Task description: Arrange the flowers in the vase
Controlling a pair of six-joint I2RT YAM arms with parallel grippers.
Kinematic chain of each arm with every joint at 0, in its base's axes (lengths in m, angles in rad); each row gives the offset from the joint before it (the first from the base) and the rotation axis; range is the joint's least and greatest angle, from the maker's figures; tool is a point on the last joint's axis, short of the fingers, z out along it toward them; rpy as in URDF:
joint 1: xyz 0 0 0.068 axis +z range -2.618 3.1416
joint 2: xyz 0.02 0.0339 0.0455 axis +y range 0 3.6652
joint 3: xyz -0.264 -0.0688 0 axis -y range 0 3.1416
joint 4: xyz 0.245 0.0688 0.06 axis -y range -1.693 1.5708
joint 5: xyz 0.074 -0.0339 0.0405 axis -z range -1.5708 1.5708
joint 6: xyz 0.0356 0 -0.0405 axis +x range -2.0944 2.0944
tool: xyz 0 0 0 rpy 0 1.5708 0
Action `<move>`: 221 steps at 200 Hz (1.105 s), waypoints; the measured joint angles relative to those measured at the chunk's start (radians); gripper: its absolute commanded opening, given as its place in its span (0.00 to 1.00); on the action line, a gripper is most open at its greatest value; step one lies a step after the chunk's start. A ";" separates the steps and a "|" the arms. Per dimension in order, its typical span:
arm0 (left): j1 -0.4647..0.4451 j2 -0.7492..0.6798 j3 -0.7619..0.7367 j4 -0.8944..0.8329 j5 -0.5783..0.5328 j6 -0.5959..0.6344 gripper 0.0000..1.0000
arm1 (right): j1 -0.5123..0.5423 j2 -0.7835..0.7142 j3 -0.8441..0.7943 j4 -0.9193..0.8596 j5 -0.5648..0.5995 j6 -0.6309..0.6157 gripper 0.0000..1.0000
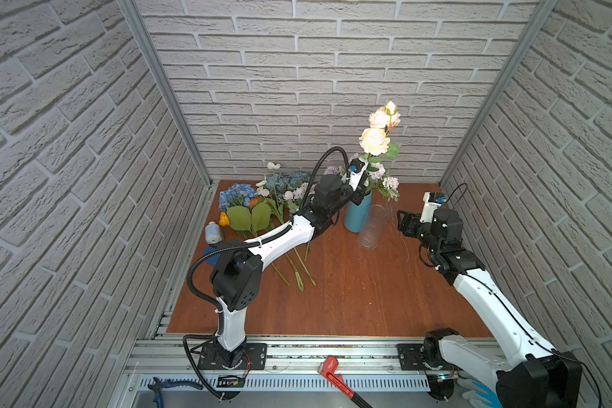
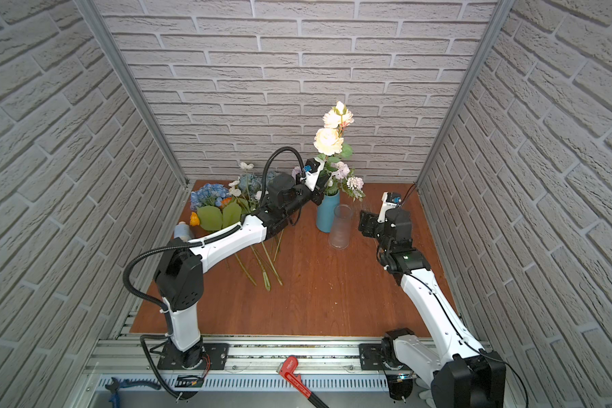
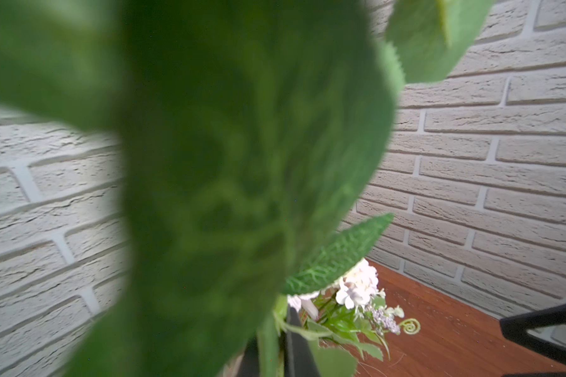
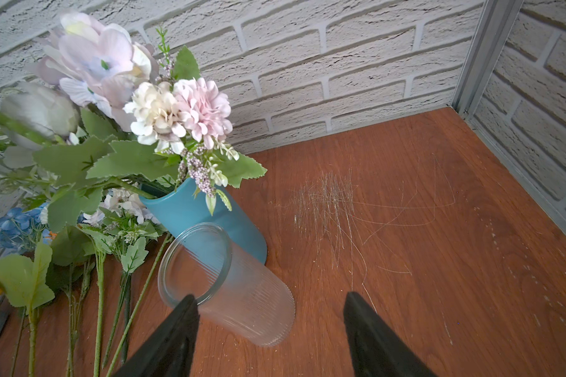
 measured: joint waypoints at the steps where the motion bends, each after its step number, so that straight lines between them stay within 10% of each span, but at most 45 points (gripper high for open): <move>1: 0.000 0.000 -0.001 0.000 0.000 0.000 0.00 | 0.000 0.000 0.000 0.000 0.000 0.000 0.71; 30: -0.006 0.001 -0.037 0.040 0.000 0.000 0.17 | 0.000 0.003 0.000 0.002 -0.003 0.000 0.71; 64: -0.025 0.000 -0.114 0.064 -0.002 -0.006 0.81 | 0.000 0.017 0.000 0.010 -0.018 0.000 0.72; 85: -0.039 -0.018 -0.150 0.061 -0.005 -0.014 0.98 | 0.000 0.021 0.000 0.013 -0.027 0.000 0.73; 221: -0.007 -0.394 -0.521 -0.027 -0.117 -0.191 0.98 | -0.147 0.188 0.064 0.093 -0.197 0.040 0.73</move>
